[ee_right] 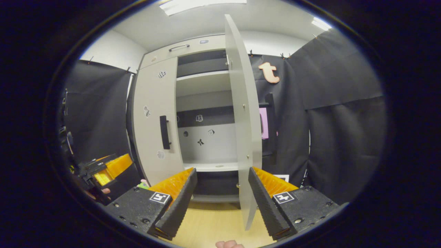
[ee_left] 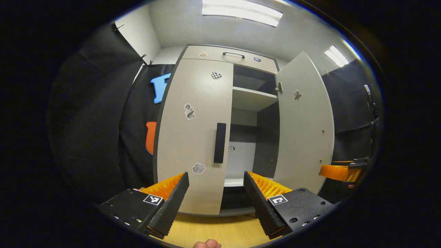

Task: Open the right door of the double-door shoe cabinet with the right hand, and open the left door with the left hand.

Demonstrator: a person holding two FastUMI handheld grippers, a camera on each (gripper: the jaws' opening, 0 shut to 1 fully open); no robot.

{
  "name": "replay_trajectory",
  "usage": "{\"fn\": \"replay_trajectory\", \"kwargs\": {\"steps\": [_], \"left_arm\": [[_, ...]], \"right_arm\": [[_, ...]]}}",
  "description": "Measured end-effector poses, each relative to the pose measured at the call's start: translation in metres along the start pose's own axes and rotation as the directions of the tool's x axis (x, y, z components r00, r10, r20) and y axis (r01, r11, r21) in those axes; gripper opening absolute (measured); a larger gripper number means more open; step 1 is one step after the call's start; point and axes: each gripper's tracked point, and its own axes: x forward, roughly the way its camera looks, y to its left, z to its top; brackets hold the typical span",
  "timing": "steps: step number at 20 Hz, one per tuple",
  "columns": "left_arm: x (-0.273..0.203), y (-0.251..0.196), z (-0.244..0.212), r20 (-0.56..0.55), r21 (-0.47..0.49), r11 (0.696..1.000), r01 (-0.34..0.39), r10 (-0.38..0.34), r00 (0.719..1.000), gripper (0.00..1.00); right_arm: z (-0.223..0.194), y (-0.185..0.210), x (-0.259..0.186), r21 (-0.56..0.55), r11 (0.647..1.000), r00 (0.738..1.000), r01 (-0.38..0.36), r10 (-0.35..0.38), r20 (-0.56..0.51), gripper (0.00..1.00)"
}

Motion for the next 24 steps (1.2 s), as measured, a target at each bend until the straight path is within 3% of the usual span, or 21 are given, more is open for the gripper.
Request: {"fn": "replay_trajectory", "kwargs": {"steps": [4,12,24], "left_arm": [[0.067,-0.007,0.001,-0.041,-0.002,0.999,0.039,-0.039,0.998,0.95],[0.173,-0.011,0.008,-0.053,0.087,0.996,-0.008,0.013,0.999,0.95],[0.213,-0.008,0.01,-0.092,0.061,0.997,-0.042,0.047,0.995,0.93]], "right_arm": [[0.0,-0.003,-0.004,-0.032,0.999,1.0,-0.009,0.01,0.005,0.94],[-0.005,-0.008,-0.012,-0.044,0.999,1.0,0.004,-0.003,0.002,0.94],[-0.008,-0.027,-0.016,0.024,0.995,0.995,0.098,-0.098,-0.008,0.93]]}}
